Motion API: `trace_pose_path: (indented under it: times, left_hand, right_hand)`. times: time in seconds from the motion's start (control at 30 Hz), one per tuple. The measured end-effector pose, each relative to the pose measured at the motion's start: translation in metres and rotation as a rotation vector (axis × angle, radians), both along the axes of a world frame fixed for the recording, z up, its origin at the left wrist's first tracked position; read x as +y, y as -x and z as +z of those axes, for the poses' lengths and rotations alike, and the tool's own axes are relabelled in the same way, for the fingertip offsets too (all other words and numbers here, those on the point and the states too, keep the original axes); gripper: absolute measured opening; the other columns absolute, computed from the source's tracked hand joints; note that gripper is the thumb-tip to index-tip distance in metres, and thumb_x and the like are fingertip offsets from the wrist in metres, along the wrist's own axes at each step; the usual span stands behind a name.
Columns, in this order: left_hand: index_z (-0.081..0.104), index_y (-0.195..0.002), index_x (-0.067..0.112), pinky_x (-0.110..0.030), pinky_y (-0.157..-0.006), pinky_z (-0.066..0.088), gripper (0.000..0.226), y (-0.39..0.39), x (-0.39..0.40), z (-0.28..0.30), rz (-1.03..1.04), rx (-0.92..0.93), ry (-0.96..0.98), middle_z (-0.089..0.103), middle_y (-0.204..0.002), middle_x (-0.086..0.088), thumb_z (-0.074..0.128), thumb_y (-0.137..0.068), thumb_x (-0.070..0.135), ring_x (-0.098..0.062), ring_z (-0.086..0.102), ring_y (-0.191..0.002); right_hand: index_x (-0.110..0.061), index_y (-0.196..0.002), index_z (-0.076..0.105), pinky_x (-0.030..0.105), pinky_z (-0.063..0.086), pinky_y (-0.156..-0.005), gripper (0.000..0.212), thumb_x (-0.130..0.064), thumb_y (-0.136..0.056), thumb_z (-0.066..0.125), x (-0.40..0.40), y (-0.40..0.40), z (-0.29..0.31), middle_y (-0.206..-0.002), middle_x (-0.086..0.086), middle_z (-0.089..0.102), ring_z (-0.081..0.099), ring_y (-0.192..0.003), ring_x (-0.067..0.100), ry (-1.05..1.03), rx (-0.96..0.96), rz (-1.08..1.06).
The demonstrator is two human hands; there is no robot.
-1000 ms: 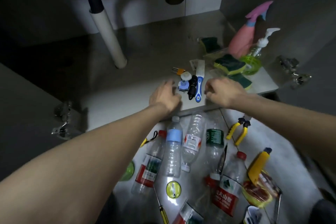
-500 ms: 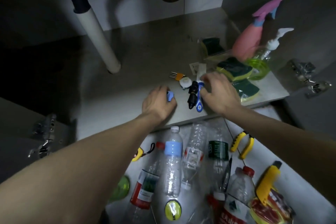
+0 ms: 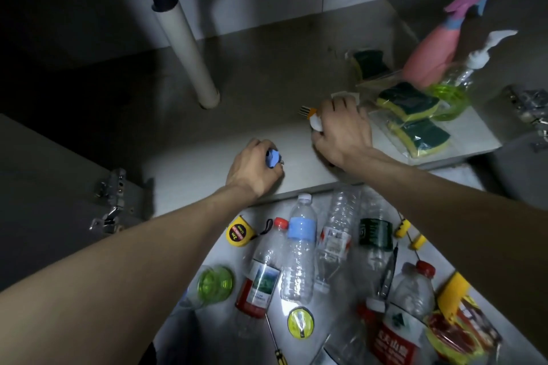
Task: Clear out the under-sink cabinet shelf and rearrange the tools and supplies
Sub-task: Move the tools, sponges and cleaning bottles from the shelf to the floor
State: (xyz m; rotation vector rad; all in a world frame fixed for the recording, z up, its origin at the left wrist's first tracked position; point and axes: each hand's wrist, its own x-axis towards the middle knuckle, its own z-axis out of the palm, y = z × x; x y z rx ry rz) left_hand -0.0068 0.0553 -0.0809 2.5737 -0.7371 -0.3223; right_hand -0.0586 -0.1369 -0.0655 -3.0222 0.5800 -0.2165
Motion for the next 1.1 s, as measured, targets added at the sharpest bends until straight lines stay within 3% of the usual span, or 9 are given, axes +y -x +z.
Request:
trace_pose_path:
  times: [0.1, 0.2, 0.33, 0.4, 0.53, 0.67, 0.8, 1.0, 1.1]
  left_hand:
    - [0.063, -0.105, 0.019, -0.036, -0.084, 0.049, 0.026, 0.011, 0.002, 0.006, 0.025, -0.002, 0.037, 0.058, -0.109, -0.004, 0.067, -0.081, 0.027, -0.030, 0.058, -0.100]
    - [0.060, -0.099, 0.022, -0.028, -0.075, 0.039, 0.024, 0.033, 0.008, 0.011, 0.031, -0.003, 0.088, 0.056, -0.103, 0.002, 0.067, -0.078, 0.031, -0.022, 0.056, -0.093]
    - [0.056, -0.094, 0.029, -0.027, -0.073, 0.039, 0.021, 0.079, 0.026, 0.010, -0.030, 0.030, 0.167, 0.055, -0.097, 0.008, 0.059, -0.075, 0.036, -0.016, 0.055, -0.086]
    - [0.055, -0.096, 0.029, -0.029, -0.073, 0.044, 0.023, 0.106, 0.036, 0.005, -0.068, 0.072, 0.162, 0.055, -0.095, 0.008, 0.054, -0.075, 0.038, -0.015, 0.056, -0.085]
    - [0.055, -0.104, 0.028, -0.033, -0.077, 0.046, 0.034, 0.176, 0.050, -0.015, -0.162, 0.157, 0.062, 0.056, -0.103, 0.005, 0.046, -0.076, 0.045, -0.020, 0.058, -0.091]
    - [0.054, -0.105, 0.028, -0.030, -0.076, 0.043, 0.023, 0.236, 0.054, -0.039, -0.279, 0.272, -0.042, 0.052, -0.107, 0.005, 0.054, -0.085, 0.038, -0.020, 0.058, -0.096]
    - [0.059, -0.109, 0.020, -0.038, -0.086, 0.049, 0.020, 0.258, 0.049, -0.056, -0.265, 0.342, -0.105, 0.056, -0.114, -0.002, 0.061, -0.091, 0.030, -0.025, 0.059, -0.102]
    - [0.051, -0.127, 0.018, -0.041, -0.092, 0.052, 0.035, 0.258, 0.047, -0.071, -0.173, 0.313, -0.223, 0.050, -0.131, -0.003, 0.058, -0.093, 0.022, -0.026, 0.060, -0.107]
    - [0.048, -0.130, 0.021, -0.041, -0.090, 0.054, 0.039, 0.255, 0.049, -0.070, -0.144, 0.331, -0.238, 0.049, -0.128, 0.001, 0.059, -0.092, 0.021, -0.022, 0.060, -0.105]
  right_hand:
    - [-0.012, -0.121, 0.051, 0.040, 0.044, -0.075, 0.052, -0.044, -0.080, 0.059, 0.002, 0.020, 0.007, -0.120, 0.015, 0.056, 0.053, -0.111, 0.034, -0.211, -0.119, 0.011]
    - [-0.019, -0.116, 0.053, 0.037, 0.037, -0.073, 0.049, -0.052, -0.080, 0.049, 0.001, 0.051, 0.009, -0.115, 0.010, 0.053, 0.052, -0.109, 0.032, -0.286, -0.144, 0.023]
    - [-0.021, -0.087, 0.048, 0.033, 0.030, -0.060, 0.040, -0.060, -0.085, 0.039, 0.002, 0.105, 0.003, -0.084, 0.000, 0.054, 0.053, -0.081, 0.028, -0.330, -0.151, -0.052]
    - [-0.021, -0.077, 0.046, 0.034, 0.030, -0.055, 0.048, -0.067, -0.088, 0.035, 0.007, 0.133, -0.003, -0.074, 0.002, 0.057, 0.053, -0.071, 0.031, -0.385, -0.097, -0.151]
    - [-0.020, -0.079, 0.050, 0.037, 0.037, -0.064, 0.054, -0.071, -0.091, 0.034, 0.022, 0.187, -0.018, -0.086, 0.012, 0.066, 0.062, -0.083, 0.037, -0.410, 0.051, -0.218]
    - [-0.023, -0.080, 0.048, 0.036, 0.041, -0.063, 0.052, -0.073, -0.091, 0.037, 0.034, 0.231, -0.035, -0.084, 0.005, 0.063, 0.062, -0.082, 0.032, -0.449, 0.196, -0.156]
    - [-0.018, -0.096, 0.057, 0.036, 0.044, -0.068, 0.056, -0.072, -0.090, 0.042, 0.033, 0.258, -0.051, -0.096, 0.007, 0.065, 0.061, -0.085, 0.029, -0.422, 0.349, -0.132]
    - [-0.022, -0.099, 0.057, 0.036, 0.048, -0.071, 0.049, -0.069, -0.089, 0.047, 0.027, 0.272, -0.059, -0.092, 0.001, 0.064, 0.061, -0.087, 0.024, -0.491, 0.354, -0.118]
    - [-0.026, -0.098, 0.054, 0.033, 0.040, -0.067, 0.042, -0.067, -0.088, 0.054, 0.030, 0.268, -0.061, -0.096, -0.003, 0.060, 0.058, -0.087, 0.020, -0.474, 0.317, -0.022]
